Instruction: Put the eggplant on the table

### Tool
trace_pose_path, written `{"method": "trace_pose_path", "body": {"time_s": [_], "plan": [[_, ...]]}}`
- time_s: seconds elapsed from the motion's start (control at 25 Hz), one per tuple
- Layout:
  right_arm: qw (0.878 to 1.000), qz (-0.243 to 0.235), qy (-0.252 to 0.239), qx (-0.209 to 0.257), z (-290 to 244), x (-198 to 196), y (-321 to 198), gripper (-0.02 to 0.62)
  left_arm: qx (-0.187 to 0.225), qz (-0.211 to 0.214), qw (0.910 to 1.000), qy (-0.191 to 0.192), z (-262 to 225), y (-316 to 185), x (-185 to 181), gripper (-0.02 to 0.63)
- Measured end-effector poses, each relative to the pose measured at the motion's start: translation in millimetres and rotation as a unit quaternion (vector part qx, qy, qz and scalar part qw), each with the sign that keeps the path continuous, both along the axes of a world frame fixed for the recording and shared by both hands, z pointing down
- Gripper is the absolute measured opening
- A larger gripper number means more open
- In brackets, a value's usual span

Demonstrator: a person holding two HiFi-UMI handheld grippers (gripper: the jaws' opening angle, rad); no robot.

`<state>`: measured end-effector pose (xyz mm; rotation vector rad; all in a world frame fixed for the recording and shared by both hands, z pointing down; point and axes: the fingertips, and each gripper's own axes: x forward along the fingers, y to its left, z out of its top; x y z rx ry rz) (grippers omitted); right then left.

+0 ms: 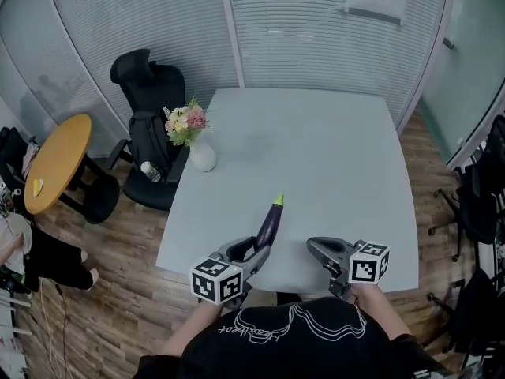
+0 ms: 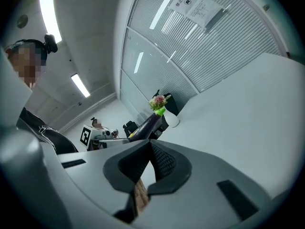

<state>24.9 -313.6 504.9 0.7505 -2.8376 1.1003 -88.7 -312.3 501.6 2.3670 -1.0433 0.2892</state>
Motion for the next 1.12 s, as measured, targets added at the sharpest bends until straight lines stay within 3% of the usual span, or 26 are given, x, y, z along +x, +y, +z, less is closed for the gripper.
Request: {"method": "trace_pose_path", "body": {"time_s": [0.24,0.56,1.12], "plan": [[1.0,0.003,0.004,-0.015,15,6,-20,0.006,-0.03,-0.007,0.9995,-0.01,33,-25,-3,0.187],[0.999,0.011,0.013,-0.036,28,12,-32,0.006,-0.056,-0.009,0.9965,-0.061,84,-46,-5,0.187],[0.996,0.056,0.022,-0.066,54,45,-27,0.006,-0.109,0.005,0.9882,-0.107,166,-56,-4,0.187]]}}
